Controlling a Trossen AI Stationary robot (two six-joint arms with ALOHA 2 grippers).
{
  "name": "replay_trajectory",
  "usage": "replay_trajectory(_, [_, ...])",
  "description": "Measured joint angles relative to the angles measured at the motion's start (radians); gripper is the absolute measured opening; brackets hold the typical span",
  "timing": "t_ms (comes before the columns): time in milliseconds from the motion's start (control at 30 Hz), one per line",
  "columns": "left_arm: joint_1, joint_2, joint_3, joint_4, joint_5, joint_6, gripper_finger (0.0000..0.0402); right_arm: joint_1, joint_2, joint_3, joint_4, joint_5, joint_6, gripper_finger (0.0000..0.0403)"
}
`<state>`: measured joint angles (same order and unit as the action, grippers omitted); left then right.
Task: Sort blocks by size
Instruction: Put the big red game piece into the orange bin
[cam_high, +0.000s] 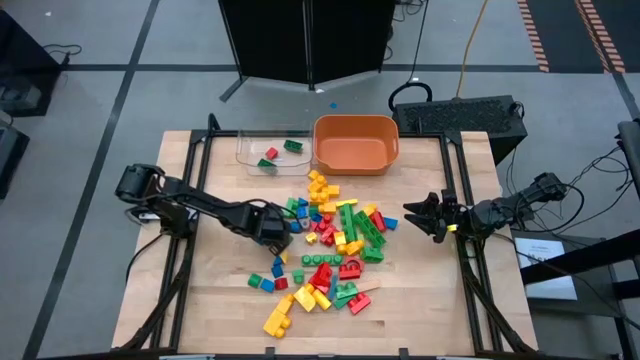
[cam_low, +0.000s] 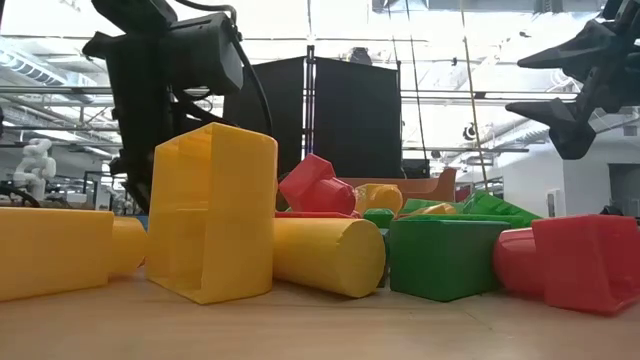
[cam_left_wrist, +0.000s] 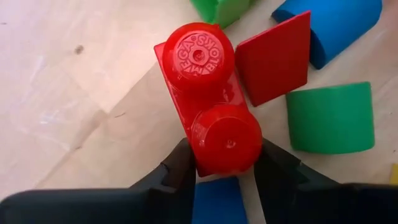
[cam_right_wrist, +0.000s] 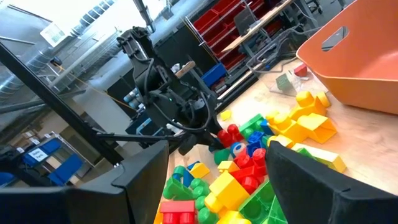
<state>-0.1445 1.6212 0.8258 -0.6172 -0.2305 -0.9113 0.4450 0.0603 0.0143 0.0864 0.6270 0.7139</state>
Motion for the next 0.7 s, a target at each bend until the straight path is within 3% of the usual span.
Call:
replay_trajectory(300, [0.017, -0.129, 0.017, 0.000, -0.008, -0.051, 0.0120, 0.000, 0.000, 0.001, -0.007, 0.000, -0.009, 0.0260])
replay_trajectory(400, [0.039, -0.171, 0.055, 0.006, -0.059, -0.038, 0.0120, 0.000, 0.000, 0.001, -0.007, 0.000, -0.016, 0.0260])
replay_trajectory(567, [0.119, -0.209, 0.141, 0.110, -0.182, 0.122, 0.0120, 0.000, 0.000, 0.001, -0.008, 0.000, -0.022, 0.0260])
replay_trajectory(700, [0.220, -0.194, 0.194, 0.362, -0.200, 0.334, 0.0120, 0.000, 0.000, 0.001, -0.008, 0.000, -0.032, 0.0260])
